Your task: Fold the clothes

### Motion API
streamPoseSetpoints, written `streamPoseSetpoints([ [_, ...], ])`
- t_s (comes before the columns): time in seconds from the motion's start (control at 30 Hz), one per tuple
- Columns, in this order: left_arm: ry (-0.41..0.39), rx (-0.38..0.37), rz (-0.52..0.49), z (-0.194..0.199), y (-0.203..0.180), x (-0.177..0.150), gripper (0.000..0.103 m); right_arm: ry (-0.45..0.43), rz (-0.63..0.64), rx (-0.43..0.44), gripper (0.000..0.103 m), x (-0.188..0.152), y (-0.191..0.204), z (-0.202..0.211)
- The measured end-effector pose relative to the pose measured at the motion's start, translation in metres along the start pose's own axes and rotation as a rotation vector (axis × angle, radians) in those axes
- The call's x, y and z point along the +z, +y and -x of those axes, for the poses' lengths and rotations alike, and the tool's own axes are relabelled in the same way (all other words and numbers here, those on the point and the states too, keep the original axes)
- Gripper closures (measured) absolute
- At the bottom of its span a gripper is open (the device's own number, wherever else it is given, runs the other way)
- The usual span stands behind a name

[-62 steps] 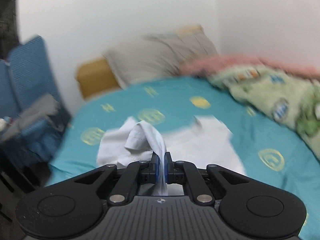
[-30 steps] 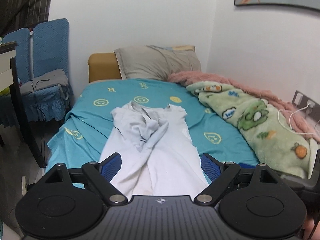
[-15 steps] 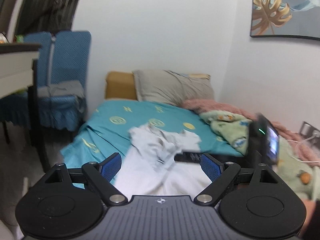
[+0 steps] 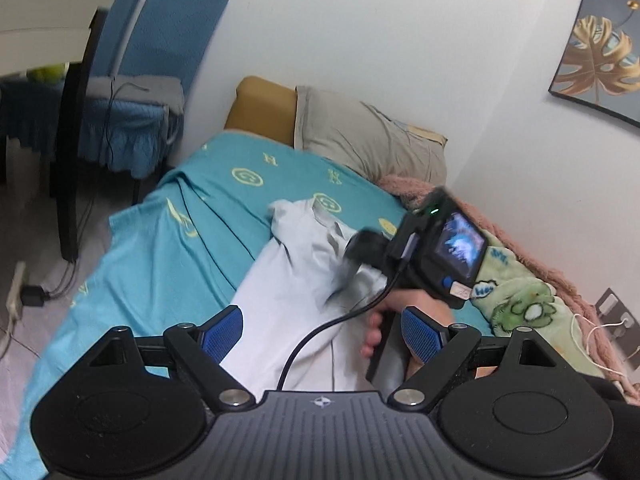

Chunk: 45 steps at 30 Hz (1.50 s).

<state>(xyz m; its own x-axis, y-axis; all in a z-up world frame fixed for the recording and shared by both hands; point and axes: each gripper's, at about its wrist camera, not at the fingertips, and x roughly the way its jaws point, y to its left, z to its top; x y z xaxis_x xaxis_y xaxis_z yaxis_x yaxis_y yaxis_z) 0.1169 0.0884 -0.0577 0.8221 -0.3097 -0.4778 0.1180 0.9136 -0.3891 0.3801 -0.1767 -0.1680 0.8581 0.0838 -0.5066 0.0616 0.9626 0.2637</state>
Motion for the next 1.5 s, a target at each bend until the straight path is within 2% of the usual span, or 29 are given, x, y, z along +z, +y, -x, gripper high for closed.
streamPoseSetpoints([
  [0.1,-0.001,-0.007,-0.021,-0.003,-0.003,-0.002,0.015,-0.029,-0.045,-0.066,0.097,0.005,-0.015,-0.005],
  [0.2,0.006,-0.003,-0.027,-0.008,-0.003,-0.005,0.015,-0.009,-0.05,-0.129,0.097,0.001,-0.031,-0.017],
  [0.33,0.018,0.012,-0.026,-0.019,-0.001,-0.006,0.015,0.049,-0.098,-0.116,0.095,-0.006,-0.047,-0.033],
  [0.43,0.026,0.025,-0.012,-0.026,0.003,-0.004,0.015,0.043,-0.108,-0.081,0.093,-0.004,-0.045,-0.024],
  [0.5,0.023,0.033,-0.011,-0.029,0.003,-0.002,0.015,0.058,-0.108,-0.036,0.078,-0.002,-0.044,-0.011],
  [0.57,0.01,0.033,-0.031,-0.027,0.001,0.0,0.015,0.072,-0.108,0.009,0.025,0.001,-0.044,0.002],
  [0.6,0.0,0.035,-0.045,-0.026,-0.001,0.001,0.015,0.076,-0.107,0.03,0.02,0.002,-0.043,0.01],
  [0.77,-0.068,0.057,-0.119,-0.012,-0.016,0.001,0.015,0.053,-0.092,0.075,0.02,0.01,-0.043,0.07],
  [0.93,-0.097,0.068,-0.203,-0.004,-0.035,-0.008,0.015,0.029,-0.034,0.114,0.02,0.011,-0.046,0.153],
  [1.1,-0.129,0.063,-0.219,0.008,-0.05,-0.013,0.015,-0.043,0.026,0.14,0.02,-0.007,-0.051,0.249],
  [1.27,-0.119,0.073,-0.281,0.024,-0.065,-0.028,0.015,-0.079,0.018,0.154,0.02,-0.028,-0.061,0.312],
  [1.37,-0.06,0.071,-0.281,0.032,-0.067,-0.033,0.015,-0.107,0.013,0.149,0.02,-0.041,-0.072,0.334],
  [1.5,0.101,0.025,-0.195,0.04,-0.049,-0.028,0.015,-0.066,-0.019,0.153,0.02,-0.057,-0.092,0.345],
])
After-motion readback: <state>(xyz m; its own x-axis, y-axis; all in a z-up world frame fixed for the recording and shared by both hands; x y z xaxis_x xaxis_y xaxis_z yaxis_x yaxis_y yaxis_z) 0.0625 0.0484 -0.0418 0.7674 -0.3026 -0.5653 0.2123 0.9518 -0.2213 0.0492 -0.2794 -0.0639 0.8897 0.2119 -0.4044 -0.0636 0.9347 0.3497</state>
